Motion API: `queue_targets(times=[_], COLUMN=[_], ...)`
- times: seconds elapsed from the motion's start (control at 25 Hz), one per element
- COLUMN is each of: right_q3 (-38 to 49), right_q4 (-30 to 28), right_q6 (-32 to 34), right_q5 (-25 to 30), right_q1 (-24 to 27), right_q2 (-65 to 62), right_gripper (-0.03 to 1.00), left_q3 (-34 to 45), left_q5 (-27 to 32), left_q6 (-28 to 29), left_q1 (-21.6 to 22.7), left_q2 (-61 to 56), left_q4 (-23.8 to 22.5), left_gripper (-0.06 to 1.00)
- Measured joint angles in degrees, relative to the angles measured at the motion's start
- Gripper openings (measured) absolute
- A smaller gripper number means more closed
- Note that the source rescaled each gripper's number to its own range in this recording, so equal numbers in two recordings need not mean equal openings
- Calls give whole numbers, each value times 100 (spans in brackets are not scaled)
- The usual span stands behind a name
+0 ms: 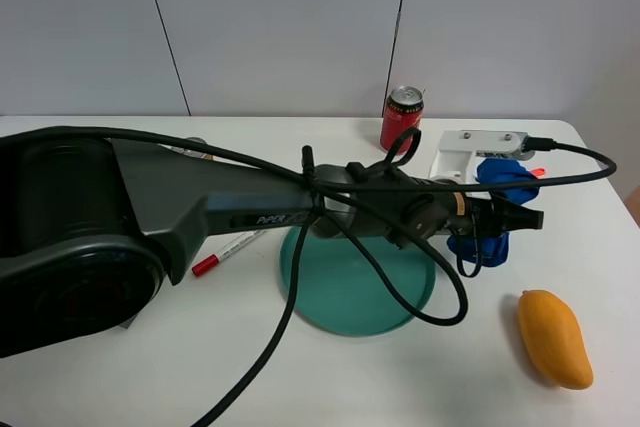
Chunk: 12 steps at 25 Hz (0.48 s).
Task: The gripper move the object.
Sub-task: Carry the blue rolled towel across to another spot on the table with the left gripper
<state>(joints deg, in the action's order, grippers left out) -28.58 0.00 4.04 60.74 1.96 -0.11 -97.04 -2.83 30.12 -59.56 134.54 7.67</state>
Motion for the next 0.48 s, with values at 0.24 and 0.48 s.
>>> queue_targets(times=[0.24,0.48], right_q3=[0,0], right_q4=[0,0], right_q6=[0,0], right_q5=[0,0], right_q1=[0,0], right_q2=[0,0], right_gripper=[100,100], left_q3=[0,0], left_q5=[5,-1], left_q6=[643,822], left_q1=[0,33], left_q2=[0,46], left_q4=[921,879], left_gripper=[0,0])
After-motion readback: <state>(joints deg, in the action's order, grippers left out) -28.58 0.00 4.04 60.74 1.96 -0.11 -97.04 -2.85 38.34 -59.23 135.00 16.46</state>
